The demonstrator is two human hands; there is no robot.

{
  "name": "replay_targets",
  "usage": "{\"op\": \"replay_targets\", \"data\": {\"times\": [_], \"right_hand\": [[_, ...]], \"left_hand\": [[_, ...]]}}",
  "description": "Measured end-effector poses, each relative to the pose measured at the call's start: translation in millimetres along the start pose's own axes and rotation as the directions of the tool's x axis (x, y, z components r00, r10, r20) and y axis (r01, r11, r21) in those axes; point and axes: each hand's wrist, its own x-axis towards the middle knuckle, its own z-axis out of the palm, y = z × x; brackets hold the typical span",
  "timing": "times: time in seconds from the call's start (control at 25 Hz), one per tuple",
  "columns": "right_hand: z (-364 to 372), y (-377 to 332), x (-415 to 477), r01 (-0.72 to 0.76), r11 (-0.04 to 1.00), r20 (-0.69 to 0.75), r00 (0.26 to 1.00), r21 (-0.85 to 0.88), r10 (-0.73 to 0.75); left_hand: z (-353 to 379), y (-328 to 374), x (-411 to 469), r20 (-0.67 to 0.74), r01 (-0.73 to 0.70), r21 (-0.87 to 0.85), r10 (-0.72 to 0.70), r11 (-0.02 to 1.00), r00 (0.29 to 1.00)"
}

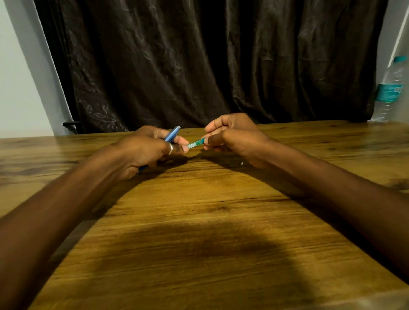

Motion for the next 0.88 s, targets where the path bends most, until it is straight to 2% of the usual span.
{"op": "replay_targets", "data": {"times": [0.12, 0.36, 0.52, 0.68, 0.8, 0.88], "right_hand": [[1.0, 0.2, 0.4, 0.042, 0.997, -0.005, 0.999, -0.069, -0.043], [0.3, -7.8, -6.2, -0.025, 0.999, 0.017, 1.000, 0.042, 0.025], [-1.4, -8.8, -4.4, -0.097, 0.992, -0.052, 0.993, 0.076, 0.101], [-3.9, -8.1, -2.5, -0.138, 0.976, -0.123, 0.979, 0.166, 0.160], [-3.5, -5.5, 0.0, -0.147, 0.977, -0.137, 0.976, 0.152, 0.168], [-4.7, -3.1, 4.2, -0.138, 0.988, -0.168, 0.974, 0.075, 0.149]], "left_hand": [[-0.9, -1.5, 1.7, 0.005, 0.000, 0.012, 0.000, 1.000, 1.000], [4.5, -0.5, -0.3, 0.024, -0.062, 0.007, 0.062, 0.998, 0.998], [8.8, -2.8, 0.2, -0.035, -0.236, 0.219, 0.249, 0.947, 0.968], [16.4, -7.1, -2.1, -0.148, -0.362, 0.539, 0.508, 0.761, 0.849], [21.0, -9.6, -2.5, -0.137, -0.387, 0.607, 0.571, 0.694, 0.810], [22.0, -9.2, -2.1, -0.150, -0.355, 0.598, 0.536, 0.719, 0.831]]}}
